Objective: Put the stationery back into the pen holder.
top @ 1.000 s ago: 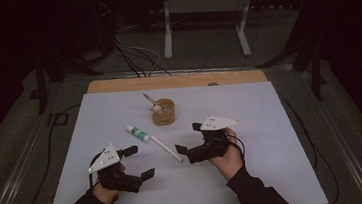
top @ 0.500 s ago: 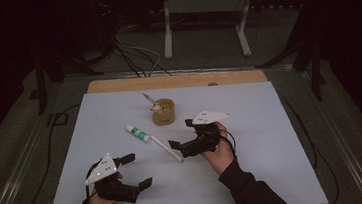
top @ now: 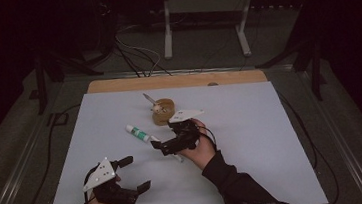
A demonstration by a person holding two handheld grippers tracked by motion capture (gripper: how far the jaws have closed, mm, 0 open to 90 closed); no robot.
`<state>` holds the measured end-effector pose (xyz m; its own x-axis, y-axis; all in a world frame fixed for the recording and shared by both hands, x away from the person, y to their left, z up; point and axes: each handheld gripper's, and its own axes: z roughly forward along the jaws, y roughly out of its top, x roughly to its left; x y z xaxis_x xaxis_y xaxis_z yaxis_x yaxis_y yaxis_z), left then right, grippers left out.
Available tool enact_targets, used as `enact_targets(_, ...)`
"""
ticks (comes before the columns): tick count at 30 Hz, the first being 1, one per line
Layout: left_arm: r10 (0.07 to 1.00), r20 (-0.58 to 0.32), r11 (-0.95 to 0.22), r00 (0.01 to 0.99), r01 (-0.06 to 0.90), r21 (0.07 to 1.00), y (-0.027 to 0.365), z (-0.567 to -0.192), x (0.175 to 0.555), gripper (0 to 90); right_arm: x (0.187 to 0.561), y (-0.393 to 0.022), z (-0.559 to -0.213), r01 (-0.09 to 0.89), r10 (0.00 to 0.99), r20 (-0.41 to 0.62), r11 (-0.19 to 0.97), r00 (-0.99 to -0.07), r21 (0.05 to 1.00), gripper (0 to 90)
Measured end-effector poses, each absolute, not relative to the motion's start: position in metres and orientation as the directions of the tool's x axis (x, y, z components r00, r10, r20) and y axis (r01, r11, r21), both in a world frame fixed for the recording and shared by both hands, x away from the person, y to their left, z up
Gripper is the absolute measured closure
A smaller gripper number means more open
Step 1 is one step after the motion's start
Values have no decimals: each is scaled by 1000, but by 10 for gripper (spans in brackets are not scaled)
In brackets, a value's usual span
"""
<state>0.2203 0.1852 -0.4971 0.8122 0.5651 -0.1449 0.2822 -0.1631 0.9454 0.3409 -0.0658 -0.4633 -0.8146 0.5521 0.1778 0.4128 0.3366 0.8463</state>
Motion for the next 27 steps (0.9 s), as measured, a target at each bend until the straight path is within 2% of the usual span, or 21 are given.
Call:
enact_targets(3, 565, -137, -167, 813, 276, 947, 186, -497, 220, 4, 345, -58, -465, 404, 548, 167, 345, -819, 847, 69)
enact_targets(5, 564, -138, -164, 814, 275, 947, 186, -497, 220, 4, 351, -49, -466, 395, 539, 158, 359, -827, 846, 117)
enact_targets(8, 566, -137, -163, 813, 273, 948, 186, -497, 219, 4, 355, -43, -468, 399, 534, 158, 373, -831, 838, 132)
enact_targets(17, 559, -142, -160, 817, 274, 948, 186, -497, 218, 4, 373, -13, -477, 419, 537, 147, 429, -831, 800, 311)
enact_targets(27, 555, -155, -148, 817, 280, 948, 187, -498, 219, 4, 388, 6, -490, 432, 551, 116, 488, -826, 758, 430)
